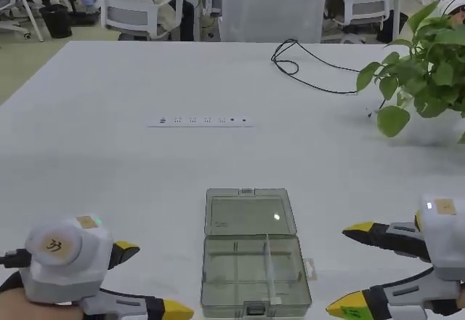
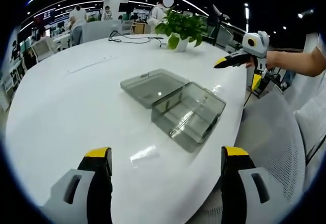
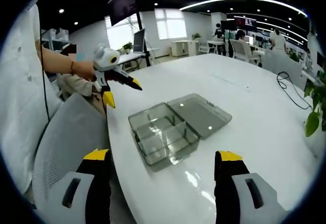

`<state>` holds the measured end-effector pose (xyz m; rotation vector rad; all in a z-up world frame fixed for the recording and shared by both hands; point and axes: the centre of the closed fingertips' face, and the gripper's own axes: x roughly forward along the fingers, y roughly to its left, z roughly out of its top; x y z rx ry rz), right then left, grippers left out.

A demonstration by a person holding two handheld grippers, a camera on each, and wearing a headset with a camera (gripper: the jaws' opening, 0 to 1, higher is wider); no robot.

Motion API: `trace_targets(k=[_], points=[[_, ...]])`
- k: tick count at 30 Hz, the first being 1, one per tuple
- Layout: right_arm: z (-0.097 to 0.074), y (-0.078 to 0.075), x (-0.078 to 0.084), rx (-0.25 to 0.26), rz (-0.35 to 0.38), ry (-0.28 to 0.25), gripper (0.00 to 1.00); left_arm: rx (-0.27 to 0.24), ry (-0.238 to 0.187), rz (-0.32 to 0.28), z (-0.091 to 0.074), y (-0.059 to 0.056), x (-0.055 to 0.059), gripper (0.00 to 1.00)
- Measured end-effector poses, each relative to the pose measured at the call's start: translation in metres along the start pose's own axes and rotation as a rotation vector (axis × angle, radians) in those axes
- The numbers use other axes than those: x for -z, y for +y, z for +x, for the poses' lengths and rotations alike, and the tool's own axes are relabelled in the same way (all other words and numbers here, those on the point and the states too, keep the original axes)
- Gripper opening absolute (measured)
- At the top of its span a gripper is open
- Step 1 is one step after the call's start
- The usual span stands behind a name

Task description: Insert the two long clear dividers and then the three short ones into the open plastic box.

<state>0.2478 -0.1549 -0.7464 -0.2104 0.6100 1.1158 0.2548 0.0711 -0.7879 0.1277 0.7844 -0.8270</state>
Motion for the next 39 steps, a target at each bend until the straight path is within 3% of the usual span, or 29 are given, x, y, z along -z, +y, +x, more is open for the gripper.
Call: trace_targets(k=[3, 4, 7, 11, 22, 28, 29, 32, 34, 39], points=[[0.000, 0.000, 0.002, -0.001, 0.005, -0.006, 0.84, -0.028, 0.047, -0.022, 0.004, 0.005, 0.007, 0.85], [0.000, 0.001, 0.002, -0.001, 0.005, -0.008, 0.84, -0.044, 0.072, -0.055, 0.004, 0.008, 0.011, 0.84], [0.000, 0.001, 0.003, -0.003, 0.008, -0.012, 0.84, -0.064, 0.094, -0.095, 0.009, 0.014, 0.017, 0.81], [-0.002, 0.002, 0.004, -0.002, 0.010, -0.014, 0.84, -0.087, 0.165, -0.099, 0.015, 0.017, 0.030, 0.78], [0.000, 0.003, 0.002, -0.002, 0.016, -0.026, 0.82, -0.141, 0.243, -0.119, 0.026, 0.020, 0.045, 0.64], [0.000, 0.004, 0.002, -0.001, 0.020, -0.028, 0.82, -0.164, 0.278, -0.100, 0.028, 0.022, 0.052, 0.55], [0.000, 0.004, 0.002, 0.000, 0.023, -0.030, 0.82, -0.173, 0.281, -0.071, 0.029, 0.026, 0.051, 0.54], [-0.001, 0.003, 0.003, 0.003, 0.024, -0.029, 0.82, -0.182, 0.292, -0.065, 0.028, 0.026, 0.052, 0.52], [-0.001, 0.003, 0.004, 0.003, 0.026, -0.030, 0.82, -0.201, 0.315, -0.019, 0.027, 0.031, 0.054, 0.47], [-0.001, 0.002, 0.003, 0.009, 0.028, -0.032, 0.81, -0.197, 0.339, 0.010, 0.025, 0.035, 0.055, 0.40]])
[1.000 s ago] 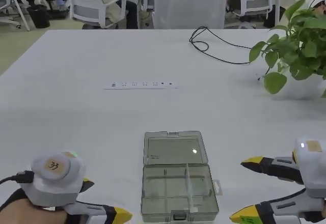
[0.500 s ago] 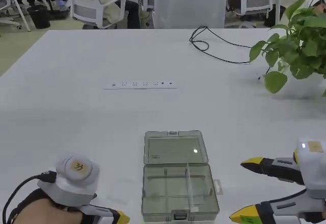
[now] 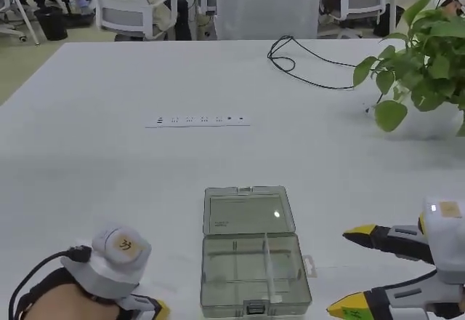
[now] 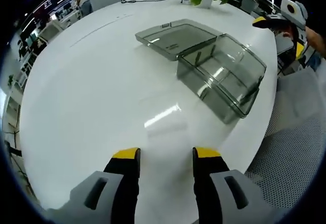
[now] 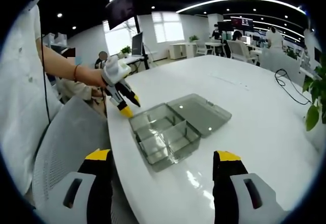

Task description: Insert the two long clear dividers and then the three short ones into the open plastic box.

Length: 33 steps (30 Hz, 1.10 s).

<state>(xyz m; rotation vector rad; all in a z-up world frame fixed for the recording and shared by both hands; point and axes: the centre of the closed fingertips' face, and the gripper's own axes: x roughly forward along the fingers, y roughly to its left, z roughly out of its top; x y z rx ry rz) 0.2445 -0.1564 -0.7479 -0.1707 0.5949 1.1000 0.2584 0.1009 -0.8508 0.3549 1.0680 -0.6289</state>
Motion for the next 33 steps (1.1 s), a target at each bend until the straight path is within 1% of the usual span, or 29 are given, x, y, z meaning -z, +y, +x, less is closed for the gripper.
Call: trace_targets(k=[2, 4, 6, 7, 10, 12, 14, 16, 17, 18, 22, 27, 29, 33], points=[[-0.0002, -0.0005, -0.0006, 0.001, 0.002, -0.004, 0.81, -0.002, 0.011, 0.019, -0.0001, 0.0026, 0.0007, 0.37], [-0.0004, -0.0007, -0.0007, 0.004, 0.001, -0.004, 0.81, -0.001, 0.012, 0.021, -0.0003, 0.0048, 0.0002, 0.33], [-0.0005, -0.0002, -0.0002, 0.002, 0.003, -0.002, 0.81, 0.015, 0.012, 0.010, -0.0009, 0.0043, -0.0010, 0.34], [-0.0006, 0.0003, 0.0001, 0.001, 0.004, -0.001, 0.80, 0.026, 0.011, 0.017, -0.0005, 0.0021, -0.0016, 0.36], [-0.0007, -0.0002, 0.0010, 0.007, 0.006, -0.001, 0.80, 0.029, 0.021, 0.055, 0.0006, 0.0012, -0.0022, 0.37], [-0.0008, 0.0001, 0.0008, 0.008, 0.006, 0.000, 0.80, 0.035, 0.016, 0.055, 0.0013, 0.0002, -0.0040, 0.40], [-0.0008, -0.0004, 0.0016, 0.009, 0.008, 0.001, 0.80, 0.027, 0.023, 0.063, 0.0017, 0.0010, -0.0042, 0.39], [-0.0010, -0.0006, 0.0024, 0.009, 0.009, 0.002, 0.80, 0.017, 0.039, 0.093, 0.0023, 0.0021, -0.0035, 0.37], [-0.0010, -0.0005, 0.0026, 0.009, 0.009, 0.002, 0.80, 0.018, 0.041, 0.098, 0.0021, 0.0023, -0.0036, 0.36], [-0.0010, -0.0005, 0.0030, 0.008, 0.009, 0.003, 0.80, 0.018, 0.046, 0.085, 0.0018, 0.0022, -0.0037, 0.36], [-0.0007, 0.0001, 0.0039, 0.007, 0.009, 0.008, 0.80, 0.017, 0.058, 0.090, 0.0021, 0.0035, -0.0040, 0.35], [-0.0001, 0.0001, 0.0027, 0.009, 0.004, 0.007, 0.79, 0.014, 0.067, 0.079, 0.0018, 0.0046, -0.0036, 0.32], [0.0000, -0.0001, 0.0024, 0.009, 0.006, 0.005, 0.79, 0.013, 0.074, 0.085, 0.0020, 0.0042, -0.0036, 0.32], [-0.0001, 0.0005, 0.0020, 0.011, 0.006, 0.004, 0.79, 0.020, 0.073, 0.071, 0.0018, 0.0047, -0.0037, 0.32]])
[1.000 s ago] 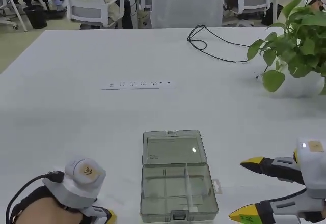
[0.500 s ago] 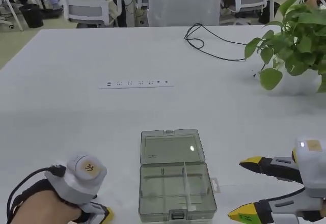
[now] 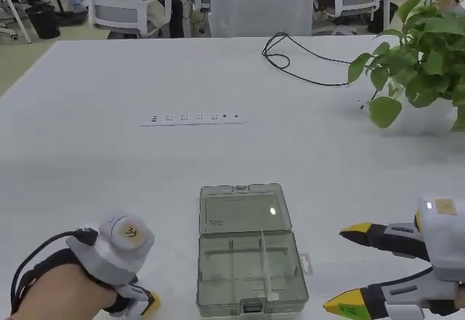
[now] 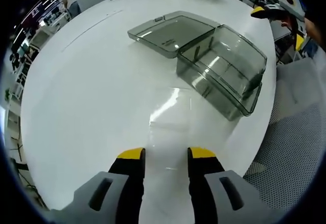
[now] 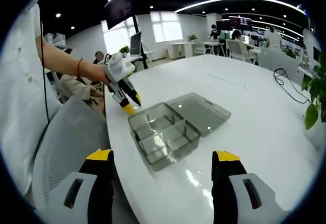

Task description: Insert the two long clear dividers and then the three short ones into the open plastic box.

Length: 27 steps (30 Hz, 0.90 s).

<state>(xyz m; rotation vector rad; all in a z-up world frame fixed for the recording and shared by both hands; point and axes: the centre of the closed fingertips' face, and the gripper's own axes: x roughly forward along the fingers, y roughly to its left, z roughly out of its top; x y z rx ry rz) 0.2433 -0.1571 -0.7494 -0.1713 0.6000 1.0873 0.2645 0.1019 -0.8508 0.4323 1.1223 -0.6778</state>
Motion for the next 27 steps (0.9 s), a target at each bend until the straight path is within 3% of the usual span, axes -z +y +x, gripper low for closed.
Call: trace_targets(k=[16, 27], points=[[0.000, 0.001, 0.003, 0.003, -0.004, 0.014, 0.79, 0.038, -0.031, -0.054, -0.003, -0.002, 0.001, 0.31], [0.000, 0.000, 0.002, 0.008, -0.005, 0.015, 0.78, 0.047, -0.082, -0.104, -0.011, 0.002, -0.001, 0.30]])
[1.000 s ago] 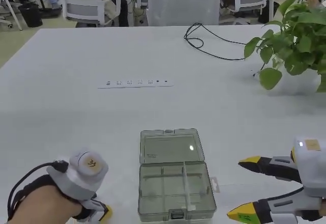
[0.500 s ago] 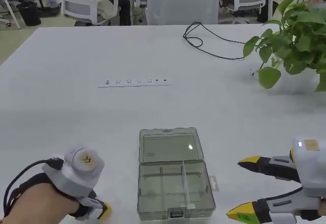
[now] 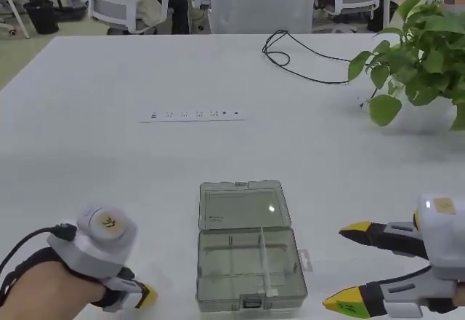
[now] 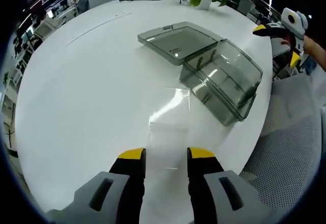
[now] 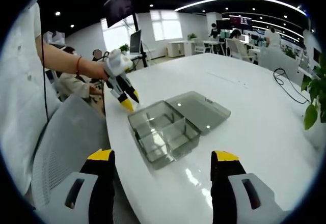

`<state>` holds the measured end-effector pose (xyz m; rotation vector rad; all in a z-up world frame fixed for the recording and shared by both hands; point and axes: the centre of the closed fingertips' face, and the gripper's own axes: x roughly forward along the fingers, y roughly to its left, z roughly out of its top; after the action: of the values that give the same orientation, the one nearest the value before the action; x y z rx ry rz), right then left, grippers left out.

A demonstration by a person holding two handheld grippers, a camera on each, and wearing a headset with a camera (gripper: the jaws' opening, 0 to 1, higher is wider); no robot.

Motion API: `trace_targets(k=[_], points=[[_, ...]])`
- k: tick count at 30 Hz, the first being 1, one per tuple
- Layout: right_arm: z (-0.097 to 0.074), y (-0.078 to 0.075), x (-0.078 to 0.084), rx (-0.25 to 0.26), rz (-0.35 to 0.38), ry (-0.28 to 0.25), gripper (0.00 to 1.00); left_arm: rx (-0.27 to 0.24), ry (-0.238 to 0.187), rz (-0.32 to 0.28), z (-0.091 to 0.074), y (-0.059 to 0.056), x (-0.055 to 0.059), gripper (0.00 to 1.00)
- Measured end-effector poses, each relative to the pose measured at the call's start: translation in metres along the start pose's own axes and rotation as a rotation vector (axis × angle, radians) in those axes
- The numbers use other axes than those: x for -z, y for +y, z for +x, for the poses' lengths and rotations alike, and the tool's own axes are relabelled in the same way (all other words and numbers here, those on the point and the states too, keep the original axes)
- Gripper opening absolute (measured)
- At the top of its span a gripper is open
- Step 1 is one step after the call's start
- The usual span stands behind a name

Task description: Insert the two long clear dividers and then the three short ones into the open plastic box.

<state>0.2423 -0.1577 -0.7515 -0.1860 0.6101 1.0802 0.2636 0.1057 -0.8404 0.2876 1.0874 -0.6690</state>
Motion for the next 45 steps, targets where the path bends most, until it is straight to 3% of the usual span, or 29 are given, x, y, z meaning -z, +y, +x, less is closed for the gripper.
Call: trace_targets(k=[14, 25, 35, 45], points=[[-0.002, -0.001, -0.009, 0.015, 0.001, -0.009, 0.77, 0.026, -0.117, -0.106, -0.019, -0.002, -0.012, 0.30], [-0.002, -0.001, -0.025, 0.032, 0.012, -0.033, 0.76, 0.075, -0.255, -0.189, -0.039, -0.014, -0.039, 0.30], [0.002, 0.003, -0.050, 0.040, 0.063, -0.082, 0.73, 0.141, -0.368, -0.232, -0.051, -0.033, -0.071, 0.30], [0.014, 0.017, -0.085, 0.025, 0.121, -0.148, 0.68, 0.213, -0.448, -0.269, -0.058, -0.055, -0.091, 0.30]])
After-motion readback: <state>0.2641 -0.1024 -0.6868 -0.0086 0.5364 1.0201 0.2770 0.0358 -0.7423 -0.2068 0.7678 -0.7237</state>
